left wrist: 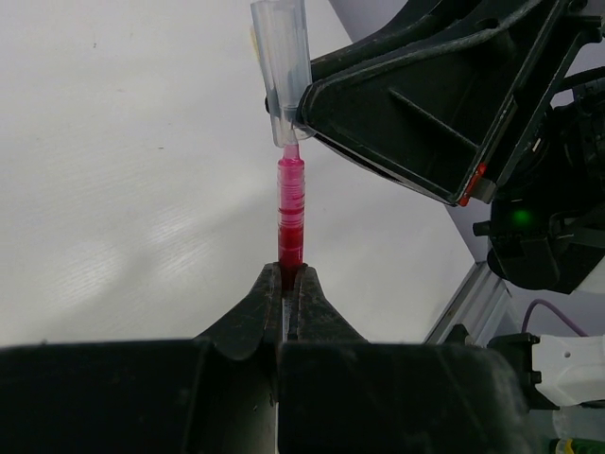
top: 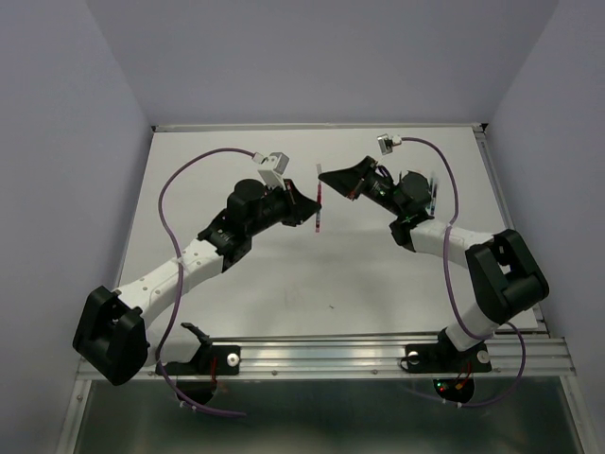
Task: Insert the pens into the pen caps
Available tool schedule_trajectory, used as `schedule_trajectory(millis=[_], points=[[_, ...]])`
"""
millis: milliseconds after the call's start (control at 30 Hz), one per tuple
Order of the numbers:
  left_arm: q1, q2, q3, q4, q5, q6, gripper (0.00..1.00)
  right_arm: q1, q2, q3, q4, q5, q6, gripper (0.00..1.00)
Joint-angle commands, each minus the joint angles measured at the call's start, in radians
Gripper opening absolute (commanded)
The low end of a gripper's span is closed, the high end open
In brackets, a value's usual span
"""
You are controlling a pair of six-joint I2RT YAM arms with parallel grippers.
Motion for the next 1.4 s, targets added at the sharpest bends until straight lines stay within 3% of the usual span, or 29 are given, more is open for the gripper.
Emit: schedule_trajectory(millis=[0,300,600,800,1000,1200,1367], points=[[-0.005,-0.032,0.005,0.060,-0.033,-0.007,0.00,0.009,-0.020,-0.017,0.083,-0.003,0.015,0.19],[-0.007,-0.024,-0.003,0.060,-0.004,-0.013,0.00,0.009,-0.054,-0.030,0.064,0.087,-0.016,0.21],[-0.007,-0.021,0.008,0.136,-0.082,-0.065,0.00,0.009,-0.071,-0.062,0.084,0.080,0.006,0.20],[-0.009,0.014,0.062,0.194,-0.006,-0.048,0.00,0.009,-0.062,-0.054,0.084,0.054,0.007,0.20],[-0.009,0.008,0.042,0.203,-0.015,-0.056,0.00,0.009,-0.065,-0.065,0.083,0.055,0.010,0.20],[-0.009,0.016,0.054,0.214,-0.088,-0.068,0.00,0.009,-0.063,-0.077,0.095,0.064,0.023,0.20],[-0.009,0.010,0.048,0.334,-0.228,-0.128,0.00,0.009,-0.048,-0.083,0.135,0.063,0.042,0.20]])
